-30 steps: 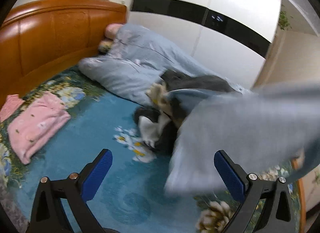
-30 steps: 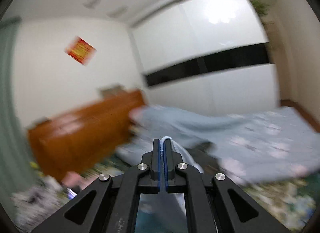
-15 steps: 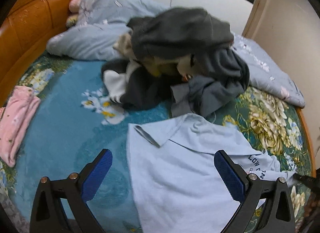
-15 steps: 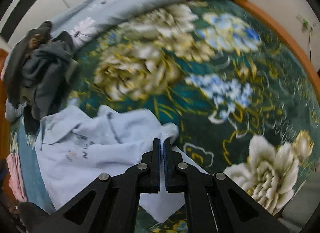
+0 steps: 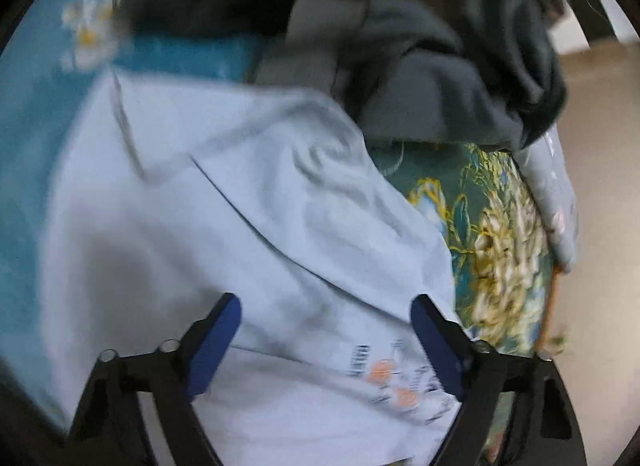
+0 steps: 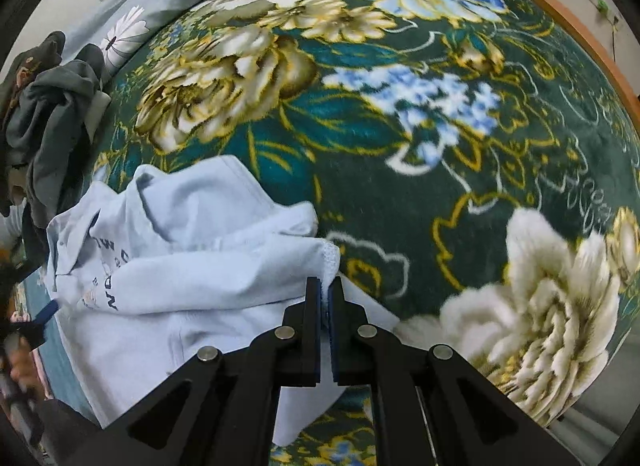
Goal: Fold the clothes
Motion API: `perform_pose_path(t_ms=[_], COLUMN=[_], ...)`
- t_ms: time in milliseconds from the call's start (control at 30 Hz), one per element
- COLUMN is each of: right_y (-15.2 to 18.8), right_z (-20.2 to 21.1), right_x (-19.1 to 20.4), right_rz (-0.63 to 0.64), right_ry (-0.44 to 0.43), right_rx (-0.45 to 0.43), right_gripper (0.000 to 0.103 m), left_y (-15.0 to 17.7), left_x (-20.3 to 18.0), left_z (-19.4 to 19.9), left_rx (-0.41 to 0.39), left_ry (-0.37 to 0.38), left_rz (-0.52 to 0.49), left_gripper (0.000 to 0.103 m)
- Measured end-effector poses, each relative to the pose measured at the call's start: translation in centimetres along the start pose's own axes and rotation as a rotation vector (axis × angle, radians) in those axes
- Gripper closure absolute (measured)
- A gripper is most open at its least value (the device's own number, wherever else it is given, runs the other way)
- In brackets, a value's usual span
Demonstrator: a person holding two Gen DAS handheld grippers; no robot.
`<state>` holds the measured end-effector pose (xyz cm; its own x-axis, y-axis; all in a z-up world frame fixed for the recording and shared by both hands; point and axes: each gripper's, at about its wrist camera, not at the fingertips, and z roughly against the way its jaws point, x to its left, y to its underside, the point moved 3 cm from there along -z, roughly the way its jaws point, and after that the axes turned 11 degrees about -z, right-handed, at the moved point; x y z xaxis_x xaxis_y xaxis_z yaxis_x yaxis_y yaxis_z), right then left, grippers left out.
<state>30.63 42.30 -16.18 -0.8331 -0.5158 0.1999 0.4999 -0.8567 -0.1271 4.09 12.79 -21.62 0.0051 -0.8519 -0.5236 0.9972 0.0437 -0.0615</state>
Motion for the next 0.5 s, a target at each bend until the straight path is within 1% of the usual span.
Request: perform_pose_path(t_ms=[33, 100, 167, 233, 267, 333, 367, 400, 433, 467, 500], right_y=[0.3, 0.7, 1.1, 1.3, 1.4, 1.6, 1.5, 1.5, 1.3, 1.2, 1.2], right_z=[0.1, 0.3, 0.4, 0.4, 0.3, 0.3, 0.1, -0.1, -0.2, -0.1, 0.0], right_x=[-0.2, -0.5, -0.7, -0.8, -0.9, -1.2, -1.2, -1.2, -1.2, -1.2, -1.1], right_rz=[-0.001, 0.004, 0.007, 0.006, 0.004, -0.004, -0.014, -0.023, -0.030, -0.033, -0.030], right_ry=[-0.009, -0.023, -0.039, -0.050, -0.053, -0.055, -0.057, -0.058, -0.060, -0.063, -0.065], right_rx=[0.001, -0.001, 0.003, 0.010, 0.013, 0.023, 0.031, 0.038, 0.041, 0.042, 0.038], right_gripper=[0.099, 0.099, 0.099, 0.099, 0.099, 0.099, 0.099, 0.099, 0.099, 0.099, 0.099], left_y=[0.3, 0.8, 0.8, 0.4, 0.2, 0.1, 0.0, 0.1, 0.2, 0.3, 0.5], left_x=[-0.2, -0.6, -1.0, -1.7, -2.0, -2.6, -2.9, -3.3, -3.6, -3.7, -3.8], left_z=[-0.9, -2.5, -2.8, -2.8, -2.9, -3.5, -3.7, -4.2, -4.6, -4.9, -5.2], left_rx=[0.018, 0.047, 0.042, 0.047, 0.050, 0.064, 0.081, 0.110, 0.130, 0.146, 0.159], left_ry=[0.024, 0.043, 0.015, 0.025, 0.048, 0.119, 0.146, 0.164, 0.168, 0.170, 0.176], left_rz=[0.031, 0.091, 0.119, 0.127, 0.143, 0.205, 0.231, 0.255, 0.267, 0.278, 0.289], left_gripper=[0.024, 0.024, 0.024, 0.024, 0.026, 0.036, 0.043, 0.051, 0.055, 0.062, 0.067])
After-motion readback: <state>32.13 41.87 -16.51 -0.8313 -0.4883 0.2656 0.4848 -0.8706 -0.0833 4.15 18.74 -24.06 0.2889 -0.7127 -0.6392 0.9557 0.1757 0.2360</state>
